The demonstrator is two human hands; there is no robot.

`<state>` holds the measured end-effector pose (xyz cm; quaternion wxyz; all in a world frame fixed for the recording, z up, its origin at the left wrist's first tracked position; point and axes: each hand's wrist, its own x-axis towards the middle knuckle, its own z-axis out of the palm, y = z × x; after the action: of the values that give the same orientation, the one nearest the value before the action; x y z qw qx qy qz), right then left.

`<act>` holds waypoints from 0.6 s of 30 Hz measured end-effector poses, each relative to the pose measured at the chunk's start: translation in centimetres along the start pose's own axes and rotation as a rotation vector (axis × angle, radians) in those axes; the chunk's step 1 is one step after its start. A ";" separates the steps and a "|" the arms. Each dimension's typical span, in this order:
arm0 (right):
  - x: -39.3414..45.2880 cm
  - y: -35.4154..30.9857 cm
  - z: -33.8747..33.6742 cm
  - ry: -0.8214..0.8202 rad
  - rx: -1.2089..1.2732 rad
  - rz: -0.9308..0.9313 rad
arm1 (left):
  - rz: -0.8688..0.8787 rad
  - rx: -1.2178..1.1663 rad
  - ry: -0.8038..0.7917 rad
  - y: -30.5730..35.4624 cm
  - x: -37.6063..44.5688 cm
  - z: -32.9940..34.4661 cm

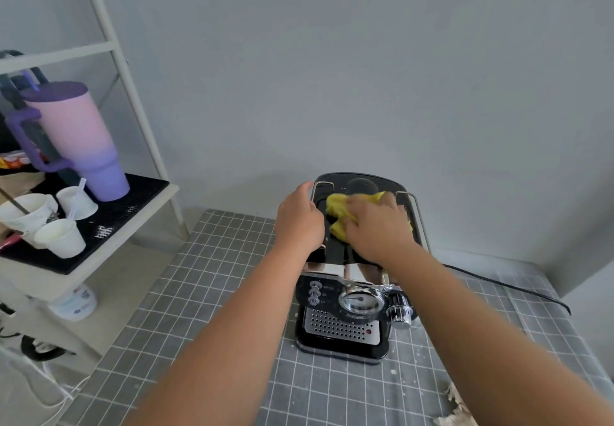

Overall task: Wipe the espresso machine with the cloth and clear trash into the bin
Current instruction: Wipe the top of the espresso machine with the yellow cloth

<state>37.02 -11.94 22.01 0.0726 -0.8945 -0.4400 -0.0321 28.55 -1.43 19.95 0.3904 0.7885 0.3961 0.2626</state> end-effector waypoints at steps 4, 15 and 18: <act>-3.2 0.1 -0.4 -0.038 0.004 -0.157 | 0.006 -0.010 0.013 0.2 0.0 0.0; 6.3 0.1 -0.4 -0.154 0.129 0.084 | -0.018 -0.038 -0.023 -0.1 0.2 0.3; 2.3 -0.8 -1.4 -0.171 0.112 0.031 | -0.022 -0.055 -0.020 -0.3 0.3 0.5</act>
<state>37.82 -9.84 23.77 0.0854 -0.8951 -0.4319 0.0700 28.99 -1.28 19.46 0.4186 0.7756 0.3937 0.2610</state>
